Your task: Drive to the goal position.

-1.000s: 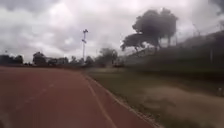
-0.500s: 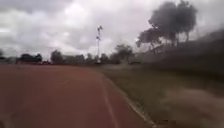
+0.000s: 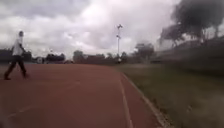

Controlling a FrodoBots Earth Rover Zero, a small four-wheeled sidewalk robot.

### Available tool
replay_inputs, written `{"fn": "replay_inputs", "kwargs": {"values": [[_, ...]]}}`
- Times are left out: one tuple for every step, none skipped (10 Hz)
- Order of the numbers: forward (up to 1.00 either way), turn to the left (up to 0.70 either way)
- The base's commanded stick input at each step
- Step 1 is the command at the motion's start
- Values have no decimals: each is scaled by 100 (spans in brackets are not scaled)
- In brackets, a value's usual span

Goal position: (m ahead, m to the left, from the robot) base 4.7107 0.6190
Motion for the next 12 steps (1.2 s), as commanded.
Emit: {"fn": "replay_inputs", "kwargs": {"values": [[85,35],[85,30],[85,20],[85,11],[85,1],[85,1],[85,1],[85,0],[85,-6],[85,-11],[85,-17],[85,-22]]}}
